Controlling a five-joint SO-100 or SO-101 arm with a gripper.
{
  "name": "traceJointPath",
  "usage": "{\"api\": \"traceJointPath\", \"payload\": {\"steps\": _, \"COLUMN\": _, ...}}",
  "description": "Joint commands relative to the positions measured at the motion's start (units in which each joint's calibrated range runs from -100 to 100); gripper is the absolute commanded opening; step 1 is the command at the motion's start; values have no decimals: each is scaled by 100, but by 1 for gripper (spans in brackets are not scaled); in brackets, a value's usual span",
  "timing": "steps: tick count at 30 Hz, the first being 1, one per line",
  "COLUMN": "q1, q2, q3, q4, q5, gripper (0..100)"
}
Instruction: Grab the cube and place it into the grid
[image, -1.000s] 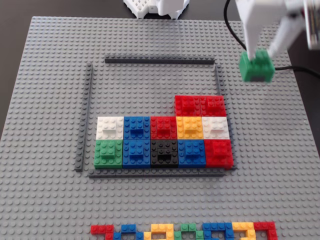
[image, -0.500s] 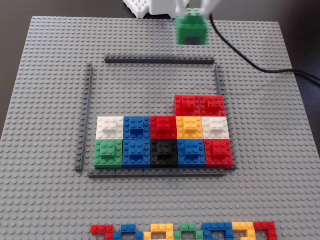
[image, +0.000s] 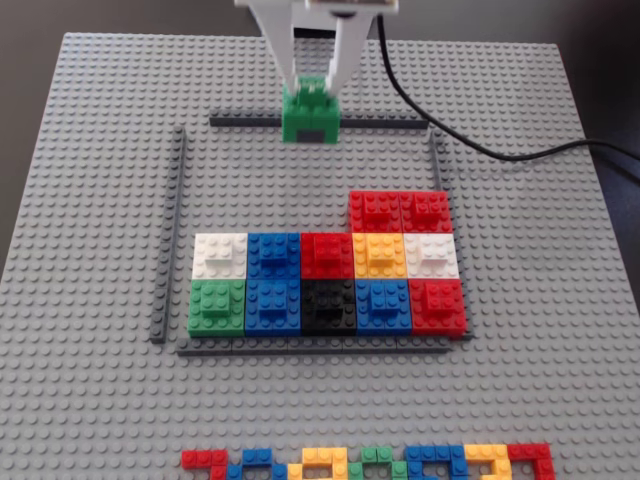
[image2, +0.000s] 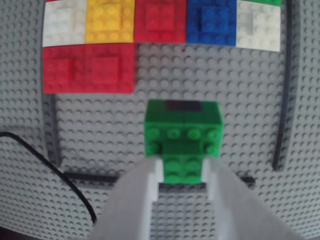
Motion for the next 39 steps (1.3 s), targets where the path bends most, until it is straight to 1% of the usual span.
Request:
{"api": "traceJointPath", "payload": {"steps": 1, "q1": -26, "q2": 471, "q3": -172, "q4": -208, "q5": 24, "gripper": 0}}
{"api": "traceJointPath", "payload": {"steps": 8, "q1": -107, "q2": 1434, "q3": -543, "q4": -335, "q5": -29, "gripper": 0}}
{"api": "traceJointPath", "payload": {"steps": 13, "q1": -180, "q2": 1803, "q3": -779, "q4": -393, "q5": -83, "gripper": 0}}
{"api": "traceJointPath", "payload": {"steps": 23, "q1": -423, "q2": 2147, "q3": -1268, "q4": -310, "q5": -200, "gripper": 0}}
{"api": "traceJointPath", "payload": {"steps": 39, "q1": -394, "q2": 2440, "q3": -1295, "q4": -393, "q5": -225, "gripper": 0}}
